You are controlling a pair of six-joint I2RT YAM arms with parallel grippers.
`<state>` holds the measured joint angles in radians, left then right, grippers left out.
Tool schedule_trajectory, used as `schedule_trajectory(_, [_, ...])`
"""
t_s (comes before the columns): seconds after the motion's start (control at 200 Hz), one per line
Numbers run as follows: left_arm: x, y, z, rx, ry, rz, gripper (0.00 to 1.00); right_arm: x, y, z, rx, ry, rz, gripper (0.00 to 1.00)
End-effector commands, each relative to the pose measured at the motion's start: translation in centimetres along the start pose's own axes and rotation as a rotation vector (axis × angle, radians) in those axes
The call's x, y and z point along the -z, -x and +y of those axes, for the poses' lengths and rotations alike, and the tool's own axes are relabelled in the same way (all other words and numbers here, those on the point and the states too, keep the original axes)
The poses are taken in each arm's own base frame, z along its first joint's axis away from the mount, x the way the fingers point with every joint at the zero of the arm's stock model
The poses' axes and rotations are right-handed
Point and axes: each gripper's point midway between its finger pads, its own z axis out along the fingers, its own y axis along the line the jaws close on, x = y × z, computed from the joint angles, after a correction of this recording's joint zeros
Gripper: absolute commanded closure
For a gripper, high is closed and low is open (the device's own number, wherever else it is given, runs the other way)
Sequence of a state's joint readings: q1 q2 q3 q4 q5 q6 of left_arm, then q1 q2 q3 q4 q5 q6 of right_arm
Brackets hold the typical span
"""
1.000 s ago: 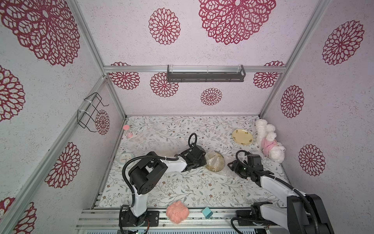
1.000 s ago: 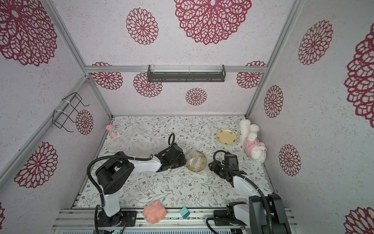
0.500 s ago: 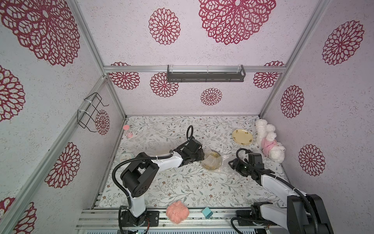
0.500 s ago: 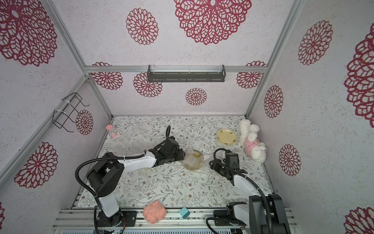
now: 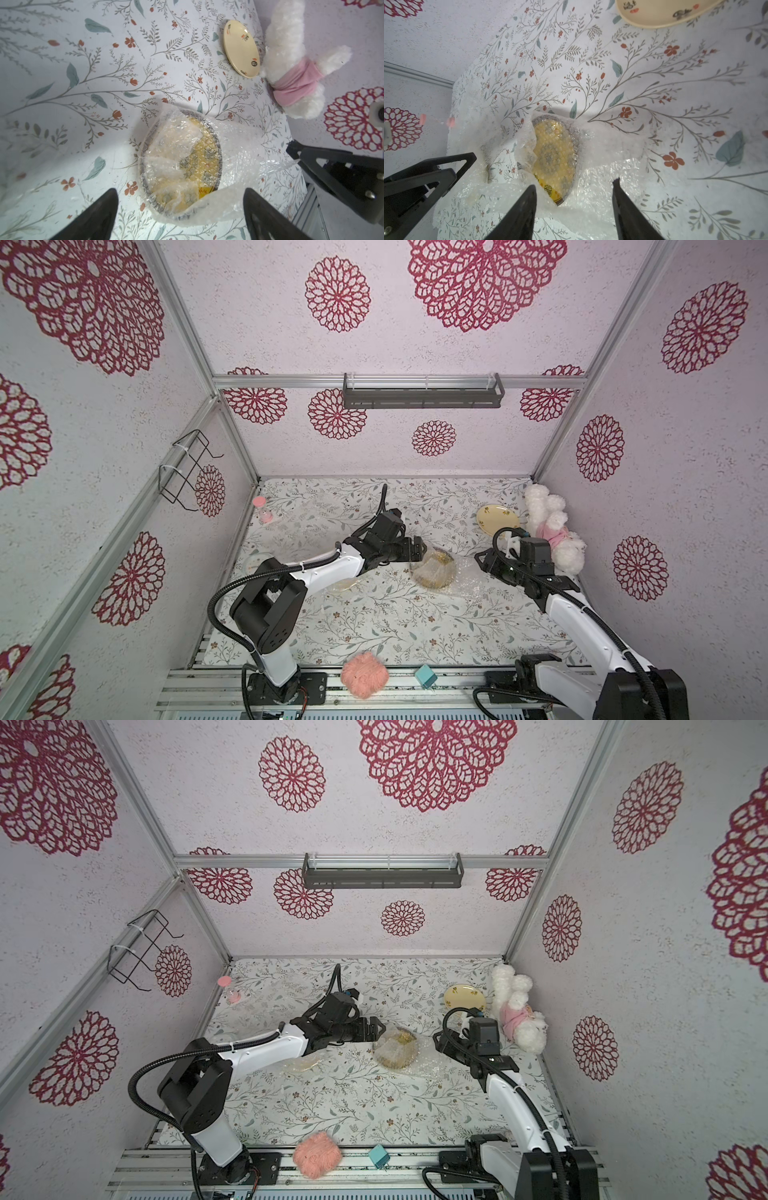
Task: Unpack dinner plates from bubble wrap
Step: Unwrap the bubble wrap at the center of the board.
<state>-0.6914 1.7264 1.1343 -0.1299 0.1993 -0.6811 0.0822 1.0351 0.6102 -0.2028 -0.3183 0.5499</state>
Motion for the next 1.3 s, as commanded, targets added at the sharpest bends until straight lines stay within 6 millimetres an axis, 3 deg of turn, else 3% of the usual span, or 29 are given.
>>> schedule_trajectory(0.0, [1.5, 0.3, -2.1, -0.120, -0.112, 0.036, 0.01, 0.8, 0.1, 0.4, 0.019, 0.015, 0.034, 0.41])
schedule_trajectory(0.215, [2.4, -1.6, -3.5, -0.227, -0.226, 0.113, 0.03, 1.3, 0.6, 0.8, -0.015, 0.092, 0.053, 0.41])
schedule_trajectory(0.365, [2.2, -2.7, -2.9, -0.240, -0.234, 0.140, 0.03, 1.5, 0.9, 0.5, -0.015, 0.092, 0.060, 0.41])
schedule_trajectory(0.545, [1.8, -2.3, -1.0, -0.144, -0.149, 0.115, 0.02, 1.5, 0.7, 0.2, -0.008, 0.081, 0.068, 0.41])
schedule_trajectory(0.801, [2.4, -1.8, -2.4, -0.034, -0.129, 0.081, 0.02, 1.0, -0.3, -0.1, -0.040, 0.097, 0.076, 0.41])
schedule_trajectory(1.101, [2.8, -4.8, -1.3, 0.272, 0.059, 0.114, 0.03, 0.3, -1.9, 0.2, -0.029, 0.109, 0.100, 0.41])
schedule_trajectory(1.296, [3.2, -5.7, -1.2, 0.413, 0.127, 0.089, 0.03, 0.1, -2.1, 0.1, -0.027, 0.109, 0.094, 0.41])
